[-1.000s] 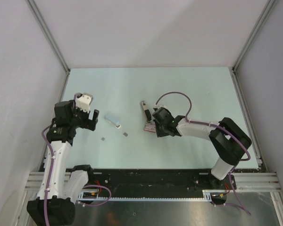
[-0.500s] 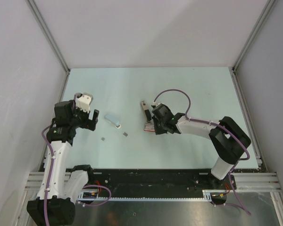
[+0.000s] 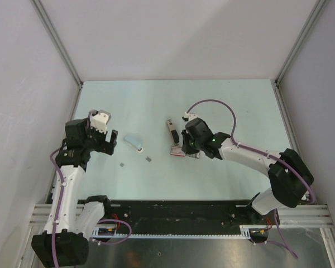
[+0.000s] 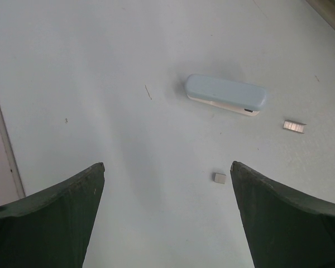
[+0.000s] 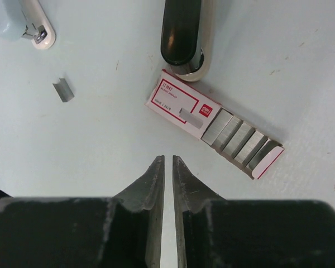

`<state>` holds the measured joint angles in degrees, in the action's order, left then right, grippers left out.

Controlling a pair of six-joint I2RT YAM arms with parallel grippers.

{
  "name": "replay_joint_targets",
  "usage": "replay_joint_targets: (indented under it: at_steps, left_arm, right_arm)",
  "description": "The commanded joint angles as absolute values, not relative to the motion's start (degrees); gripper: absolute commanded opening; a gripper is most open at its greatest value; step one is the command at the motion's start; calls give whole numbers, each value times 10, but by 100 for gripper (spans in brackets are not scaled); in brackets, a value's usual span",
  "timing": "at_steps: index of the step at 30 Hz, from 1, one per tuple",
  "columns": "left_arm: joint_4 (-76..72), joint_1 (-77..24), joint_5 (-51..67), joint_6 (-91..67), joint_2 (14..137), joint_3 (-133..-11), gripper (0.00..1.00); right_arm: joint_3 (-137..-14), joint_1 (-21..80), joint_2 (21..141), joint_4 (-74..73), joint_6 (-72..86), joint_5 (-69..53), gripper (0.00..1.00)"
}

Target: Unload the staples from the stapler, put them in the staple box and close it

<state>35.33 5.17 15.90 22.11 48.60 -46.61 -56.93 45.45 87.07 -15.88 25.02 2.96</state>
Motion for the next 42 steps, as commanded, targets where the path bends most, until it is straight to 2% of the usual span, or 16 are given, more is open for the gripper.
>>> replay_joint_targets:
  at_steps: [1, 7, 13, 18, 25, 36, 42]
  left_arm:
    - [350, 48, 183, 231, 490, -465, 99]
    - [350, 35, 189, 238, 486, -454, 100]
    - [350, 18, 198, 251, 486, -440, 100]
    - [352, -28, 226, 293, 482, -426, 100]
    - [347, -176, 218, 397, 559, -427, 99]
    - [332, -293, 190, 523, 751, -466, 99]
    - [310, -316, 162, 560, 828, -500, 99]
  right_arm:
    - [-588, 451, 860, -155, 257, 65, 16]
    - [-589, 464, 896, -138, 258, 63, 14]
    - [-642, 540, 947, -120, 222, 59, 36]
    - [-702, 575, 980, -152, 203, 97, 42]
    - [-643, 566, 886, -128, 229, 139, 43]
    - [-465, 509, 722, -72, 304, 123, 42]
    - [-443, 477, 644, -86, 293, 107, 41]
